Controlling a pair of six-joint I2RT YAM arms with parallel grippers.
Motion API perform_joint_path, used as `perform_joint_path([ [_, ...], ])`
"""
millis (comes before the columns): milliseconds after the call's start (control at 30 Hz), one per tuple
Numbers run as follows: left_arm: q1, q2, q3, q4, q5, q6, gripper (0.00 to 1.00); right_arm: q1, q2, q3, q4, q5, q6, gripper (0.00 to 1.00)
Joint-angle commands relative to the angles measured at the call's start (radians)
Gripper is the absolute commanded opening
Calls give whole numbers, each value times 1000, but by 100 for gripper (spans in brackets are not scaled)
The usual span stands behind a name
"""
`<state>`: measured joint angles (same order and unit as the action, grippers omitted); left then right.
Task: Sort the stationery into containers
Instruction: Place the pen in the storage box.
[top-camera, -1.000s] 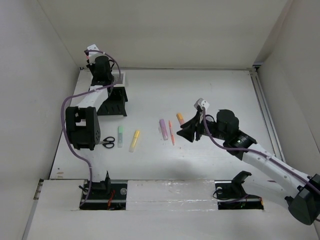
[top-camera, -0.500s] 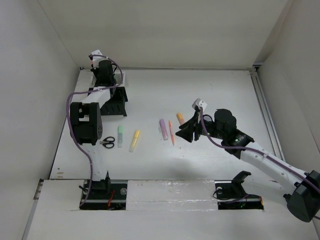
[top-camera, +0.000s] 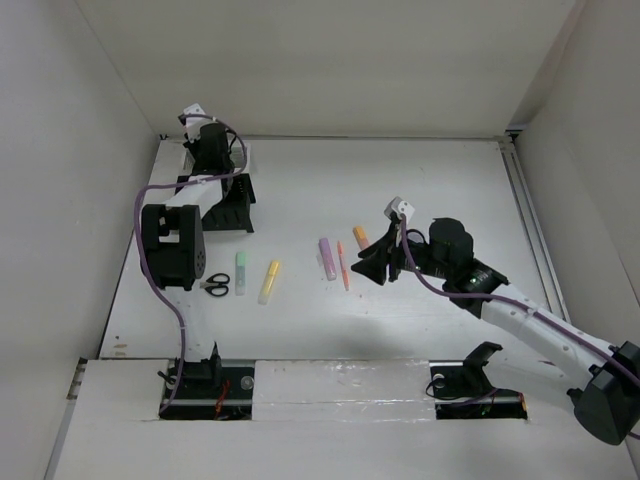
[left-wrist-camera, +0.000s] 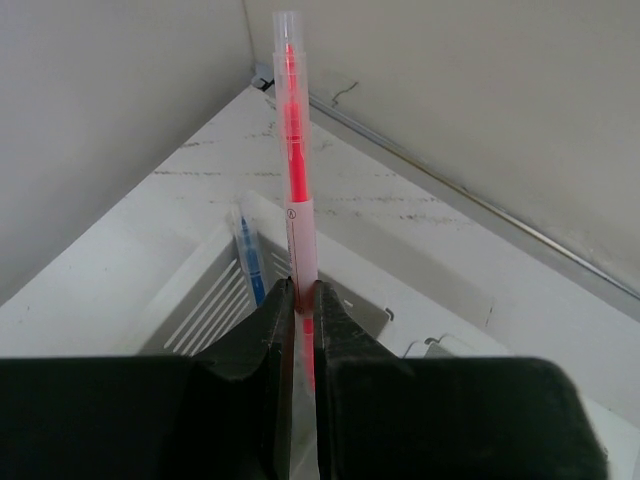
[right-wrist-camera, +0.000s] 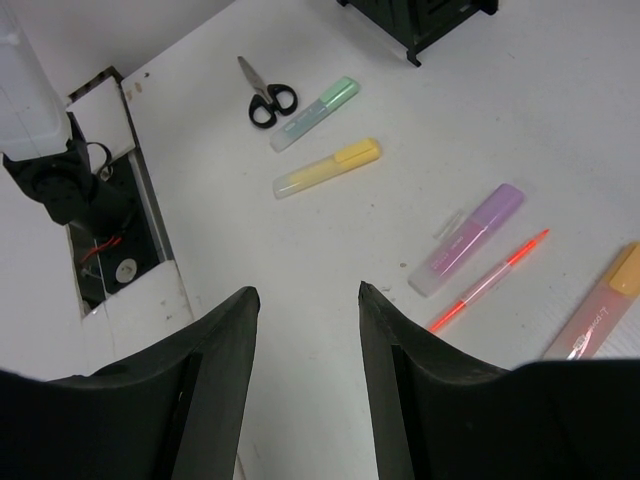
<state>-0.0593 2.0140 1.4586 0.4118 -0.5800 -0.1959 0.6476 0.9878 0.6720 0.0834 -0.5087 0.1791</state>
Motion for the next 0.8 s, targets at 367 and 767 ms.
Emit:
perform_joint_path([
  [367, -34, -58, -73, 7, -64, -71, 0, -6, -46, -18, 65, -21, -6, 51],
  [767, -34, -58, -37, -54, -96, -102, 9, -6, -55, -28, 65, -11, -6, 51],
])
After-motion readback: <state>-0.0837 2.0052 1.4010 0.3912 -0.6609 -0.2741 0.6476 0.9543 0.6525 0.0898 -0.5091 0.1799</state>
